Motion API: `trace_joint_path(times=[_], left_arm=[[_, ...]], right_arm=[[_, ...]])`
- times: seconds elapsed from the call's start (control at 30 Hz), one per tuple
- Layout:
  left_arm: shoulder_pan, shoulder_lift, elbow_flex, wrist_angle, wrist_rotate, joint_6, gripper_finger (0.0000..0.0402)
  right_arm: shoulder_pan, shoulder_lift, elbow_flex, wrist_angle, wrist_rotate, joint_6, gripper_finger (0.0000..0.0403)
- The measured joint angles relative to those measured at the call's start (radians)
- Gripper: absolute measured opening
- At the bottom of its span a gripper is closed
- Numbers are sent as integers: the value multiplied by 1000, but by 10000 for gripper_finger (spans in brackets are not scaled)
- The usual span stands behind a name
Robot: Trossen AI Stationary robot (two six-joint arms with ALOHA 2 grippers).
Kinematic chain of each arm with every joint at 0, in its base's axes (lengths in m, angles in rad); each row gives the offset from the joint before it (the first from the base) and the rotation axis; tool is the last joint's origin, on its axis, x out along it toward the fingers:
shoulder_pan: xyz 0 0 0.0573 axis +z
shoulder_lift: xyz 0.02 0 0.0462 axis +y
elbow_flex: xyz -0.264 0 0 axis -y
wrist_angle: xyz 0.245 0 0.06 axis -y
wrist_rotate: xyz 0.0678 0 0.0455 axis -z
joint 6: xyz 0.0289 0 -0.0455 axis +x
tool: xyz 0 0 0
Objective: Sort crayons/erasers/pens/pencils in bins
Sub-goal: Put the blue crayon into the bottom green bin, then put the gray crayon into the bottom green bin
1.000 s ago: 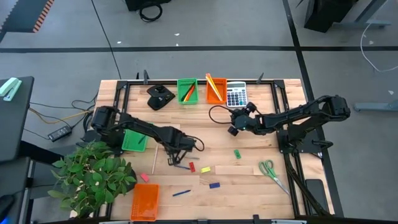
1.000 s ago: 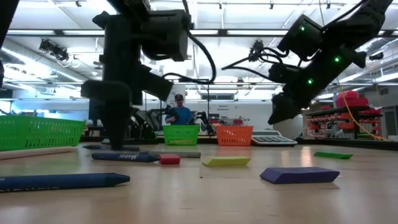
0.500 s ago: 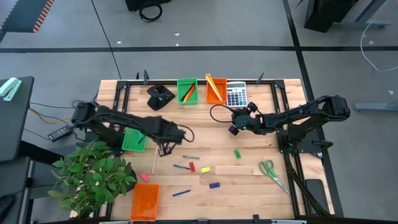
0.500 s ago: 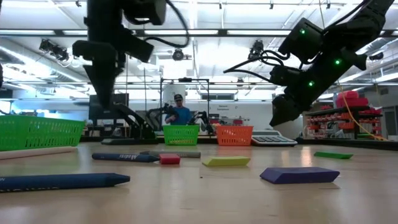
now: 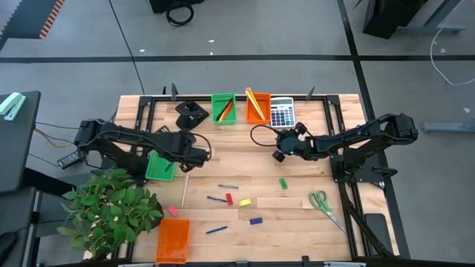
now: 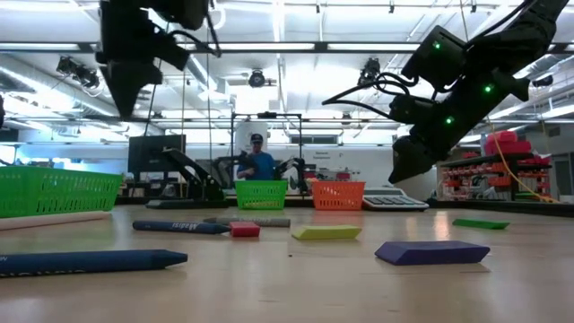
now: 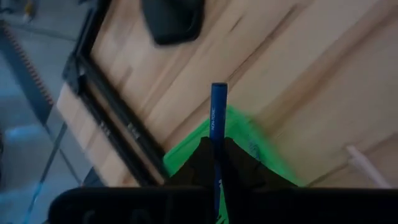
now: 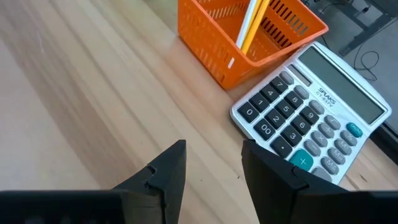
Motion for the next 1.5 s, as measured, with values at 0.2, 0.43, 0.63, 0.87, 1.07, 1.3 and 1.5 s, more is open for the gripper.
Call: trace_joint_path(times=[0.2,0.43,0.63,0.87,1.07,1.3,1.5], left_arm=[[-2,-7,-26,-26,0,-99,7],[-1,-101,-243,41,71,-172,11],[-17,-208,-290,65,126,-222,9],[-40,-260,-252,273,122,-144,55],[-39,-230,-252,730,184,178,94],[-39,-195,-251,1009,208,333,112],[-54,-103,-252,1126,301,374,113]], right_arm=[[0,0,0,-9,-5,14,162],[21,0,0,-10,-11,20,162],[13,0,0,-7,7,15,162],[-5,0,0,17,9,10,162],[-2,0,2,65,-2,-15,162],[-2,0,13,75,-32,-24,162],[6,0,14,128,-76,-22,162]])
